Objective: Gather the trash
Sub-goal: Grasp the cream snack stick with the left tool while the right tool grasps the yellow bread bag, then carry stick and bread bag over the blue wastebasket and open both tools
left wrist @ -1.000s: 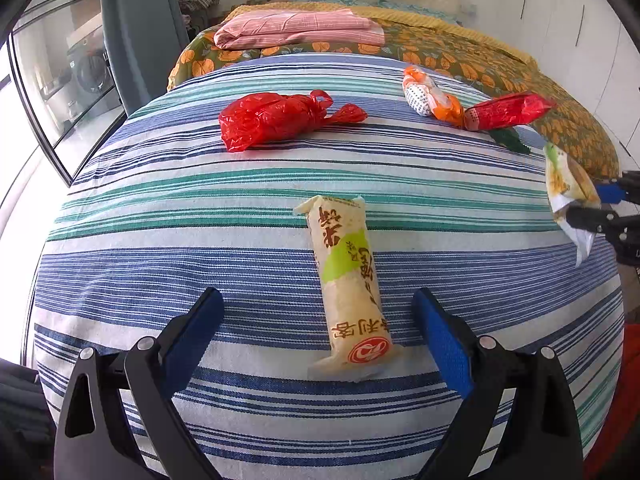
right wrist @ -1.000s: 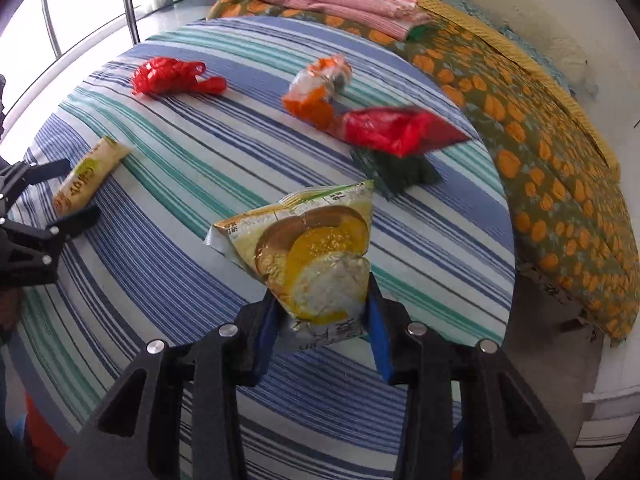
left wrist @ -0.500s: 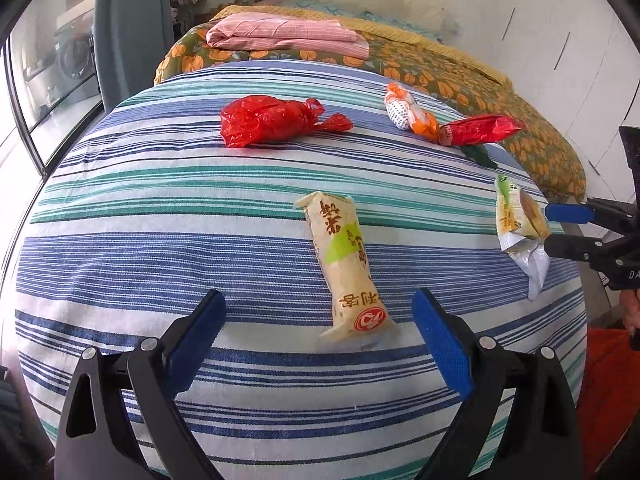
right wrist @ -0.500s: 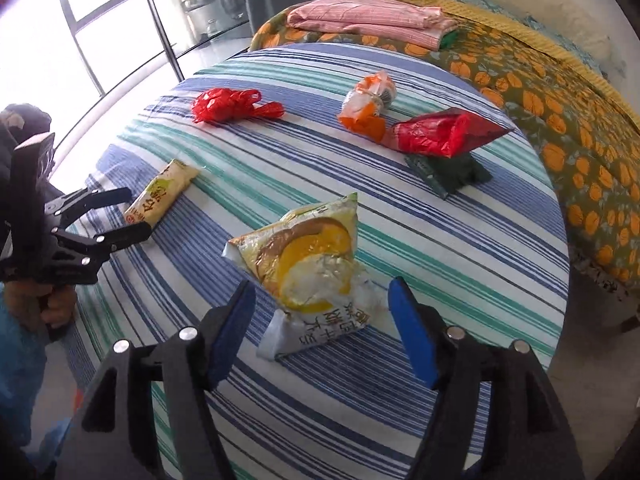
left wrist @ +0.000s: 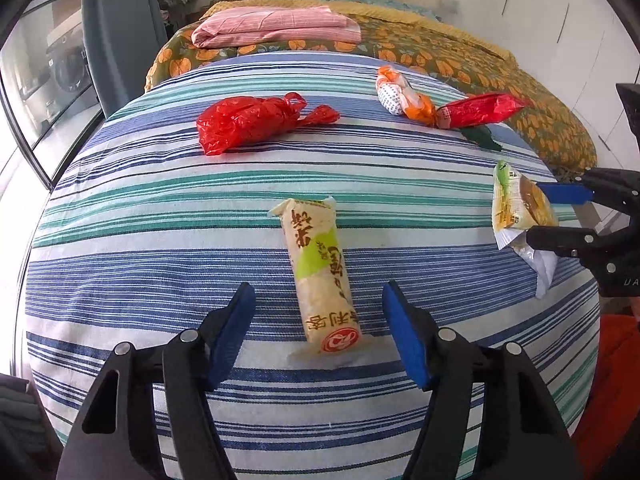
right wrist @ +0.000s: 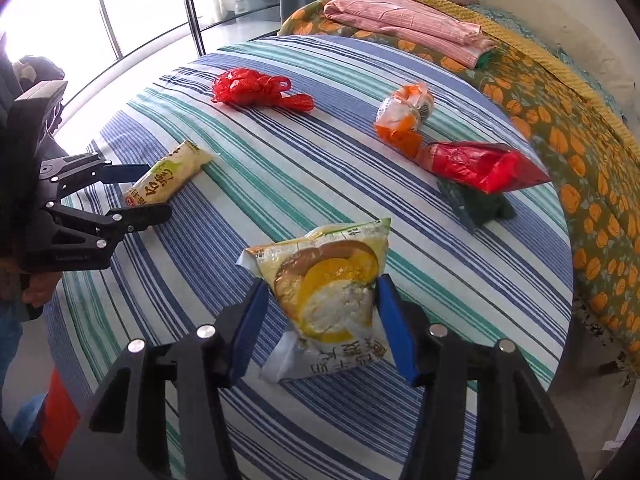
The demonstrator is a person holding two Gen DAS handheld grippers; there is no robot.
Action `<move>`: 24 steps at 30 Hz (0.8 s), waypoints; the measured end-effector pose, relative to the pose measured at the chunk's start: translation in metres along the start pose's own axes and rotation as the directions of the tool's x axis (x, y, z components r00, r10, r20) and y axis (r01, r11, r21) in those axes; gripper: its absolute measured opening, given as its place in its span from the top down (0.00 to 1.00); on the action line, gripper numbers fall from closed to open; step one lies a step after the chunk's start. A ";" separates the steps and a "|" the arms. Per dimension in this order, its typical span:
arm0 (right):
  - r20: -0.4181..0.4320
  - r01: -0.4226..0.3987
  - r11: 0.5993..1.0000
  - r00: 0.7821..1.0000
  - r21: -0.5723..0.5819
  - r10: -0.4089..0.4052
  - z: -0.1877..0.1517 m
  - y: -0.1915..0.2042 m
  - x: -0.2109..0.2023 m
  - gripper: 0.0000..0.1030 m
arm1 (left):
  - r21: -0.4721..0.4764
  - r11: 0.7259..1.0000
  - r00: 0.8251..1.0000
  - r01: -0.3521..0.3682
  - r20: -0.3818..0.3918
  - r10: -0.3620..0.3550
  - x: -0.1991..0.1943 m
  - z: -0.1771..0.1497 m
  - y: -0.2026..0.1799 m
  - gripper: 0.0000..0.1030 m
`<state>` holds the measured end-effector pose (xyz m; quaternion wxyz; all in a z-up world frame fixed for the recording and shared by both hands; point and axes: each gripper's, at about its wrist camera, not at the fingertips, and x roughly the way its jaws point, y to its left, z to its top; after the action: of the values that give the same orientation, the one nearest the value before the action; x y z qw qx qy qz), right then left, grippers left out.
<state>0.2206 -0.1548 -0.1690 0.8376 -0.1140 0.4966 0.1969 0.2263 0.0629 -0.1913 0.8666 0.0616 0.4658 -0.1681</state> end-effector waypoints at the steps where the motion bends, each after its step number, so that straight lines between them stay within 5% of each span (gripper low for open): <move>1: -0.001 -0.005 1.000 1.000 0.000 0.005 0.000 0.000 0.000 0.54 | 0.005 1.000 1.000 -0.007 -0.004 0.007 0.000 0.000 -0.003 0.39; 4: 0.001 0.001 1.000 1.000 -0.005 -0.001 -0.001 0.000 0.000 0.56 | 0.016 0.999 0.999 -0.034 -0.006 0.034 0.001 0.000 -0.009 0.47; 8: 0.009 0.017 1.000 1.000 0.018 -0.017 -0.003 -0.003 0.000 0.69 | 0.019 0.998 0.998 -0.062 -0.003 0.062 0.000 0.000 -0.012 0.75; 16: 0.135 -0.077 0.979 0.990 0.191 0.051 -0.030 -0.038 -0.041 0.72 | 0.010 1.000 0.999 -0.017 0.037 0.017 -0.023 0.001 -0.039 0.81; 24: 0.215 -0.099 0.922 0.976 0.375 0.017 -0.113 -0.103 -0.103 0.72 | 0.109 0.981 0.983 0.161 0.075 -0.170 -0.049 0.008 -0.142 0.81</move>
<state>0.1326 -0.3129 -0.1338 0.8846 0.0881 0.4385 0.1316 0.1583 -0.0603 -0.1395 0.8642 0.0598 0.4232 -0.2656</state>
